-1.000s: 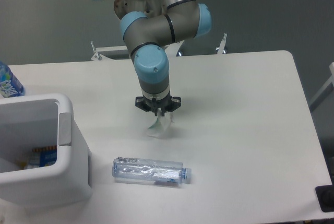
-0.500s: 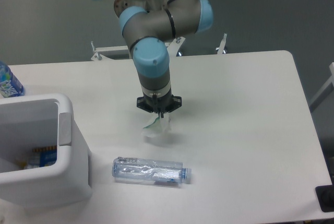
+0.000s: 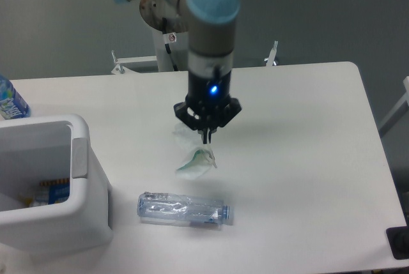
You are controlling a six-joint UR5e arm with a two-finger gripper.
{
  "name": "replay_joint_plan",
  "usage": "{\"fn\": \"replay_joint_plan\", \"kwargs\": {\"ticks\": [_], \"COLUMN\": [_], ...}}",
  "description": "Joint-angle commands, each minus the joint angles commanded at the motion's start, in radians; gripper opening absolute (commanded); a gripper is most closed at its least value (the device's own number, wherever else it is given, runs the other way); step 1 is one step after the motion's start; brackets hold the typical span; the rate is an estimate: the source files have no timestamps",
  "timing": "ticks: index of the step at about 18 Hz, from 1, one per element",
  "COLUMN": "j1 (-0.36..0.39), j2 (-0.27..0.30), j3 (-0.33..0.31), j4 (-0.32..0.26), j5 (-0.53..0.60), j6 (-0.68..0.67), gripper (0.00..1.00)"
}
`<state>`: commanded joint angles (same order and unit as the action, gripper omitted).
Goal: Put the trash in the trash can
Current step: 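Lift the wrapper and carry it over the white trash bin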
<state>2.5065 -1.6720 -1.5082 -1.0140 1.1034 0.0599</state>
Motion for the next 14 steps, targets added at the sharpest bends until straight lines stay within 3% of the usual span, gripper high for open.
{"fn": "replay_joint_plan", "kwargs": {"ticks": [2, 5, 8, 14], "j1": [-0.008, -0.034, -0.090, -0.262], "j2": [-0.002, 0.009, 0.018, 0.002], "j3": [0.035, 0.060, 0.080, 0.083], "j4": [0.003, 0.040, 0.084, 0.089], "j5": [-0.075, -0.096, -0.094, -0.094], "j6": [-0.023, -0.112, -0.201, -0.216], "gripper": [0.00, 0.00, 0.00, 0.00]}}
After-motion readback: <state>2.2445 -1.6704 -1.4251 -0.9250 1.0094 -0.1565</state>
